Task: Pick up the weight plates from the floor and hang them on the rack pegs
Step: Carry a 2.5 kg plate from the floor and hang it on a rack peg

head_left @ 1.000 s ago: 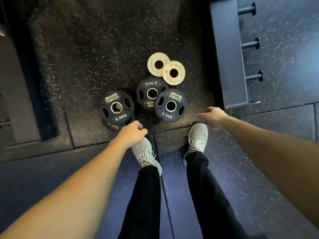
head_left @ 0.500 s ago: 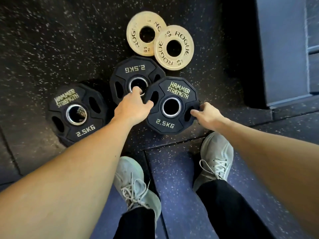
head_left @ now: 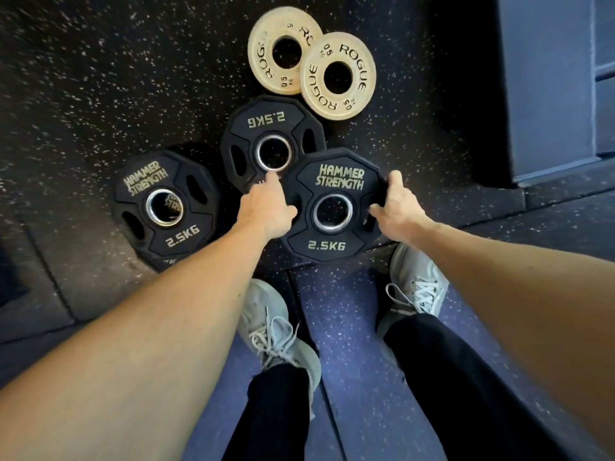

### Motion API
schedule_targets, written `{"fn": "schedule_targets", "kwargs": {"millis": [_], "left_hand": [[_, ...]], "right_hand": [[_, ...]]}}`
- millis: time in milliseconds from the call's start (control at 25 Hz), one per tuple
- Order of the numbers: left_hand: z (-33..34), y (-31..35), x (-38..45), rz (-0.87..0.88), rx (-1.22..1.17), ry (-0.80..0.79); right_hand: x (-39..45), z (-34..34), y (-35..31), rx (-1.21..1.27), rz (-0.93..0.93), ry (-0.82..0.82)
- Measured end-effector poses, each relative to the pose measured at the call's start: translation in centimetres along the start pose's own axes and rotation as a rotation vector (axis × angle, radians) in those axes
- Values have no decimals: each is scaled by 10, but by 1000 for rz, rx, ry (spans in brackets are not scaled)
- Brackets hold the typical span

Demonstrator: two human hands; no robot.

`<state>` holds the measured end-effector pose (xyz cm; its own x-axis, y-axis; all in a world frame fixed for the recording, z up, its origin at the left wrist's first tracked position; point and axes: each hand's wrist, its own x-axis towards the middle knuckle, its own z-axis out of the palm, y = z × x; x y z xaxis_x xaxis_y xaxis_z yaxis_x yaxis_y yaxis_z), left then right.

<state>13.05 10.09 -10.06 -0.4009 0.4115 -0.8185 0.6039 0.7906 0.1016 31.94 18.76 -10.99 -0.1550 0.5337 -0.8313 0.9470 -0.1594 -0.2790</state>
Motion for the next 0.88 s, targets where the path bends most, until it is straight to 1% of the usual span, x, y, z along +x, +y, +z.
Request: {"fn": "schedule_targets", "kwargs": {"millis": [80,200,320,440,520,600,760,880], "left_hand": [[-13,-10,-43,-33,-65,-47],[-34,-20,-111,-69,-123,-86],[-68,-28,-196,-62,-177,-108],[-105,-33,-278,-35,-204,-122],[-131,-34,-328,-22,-203,-109],[-158,-36,-380,-16,-216,-80],[-204,-38,-475,-11,-261,-55],[-239,-35,-540,-22,-317,-20]], "right_hand": [[-43,-12,-7,11,-28,-27],[-112,-35,-15,-27,-14,-68],[-201,-70,-31,-78,-9,-97],[-289,-103,-49,-31,-23,-81],[-345,-124,-61,51,-46,-80],[-400,-146,-74,81,-79,-87],[-492,-183,-96,2,-157,-27],[-552,-212,-113,7,-231,-22]]}}
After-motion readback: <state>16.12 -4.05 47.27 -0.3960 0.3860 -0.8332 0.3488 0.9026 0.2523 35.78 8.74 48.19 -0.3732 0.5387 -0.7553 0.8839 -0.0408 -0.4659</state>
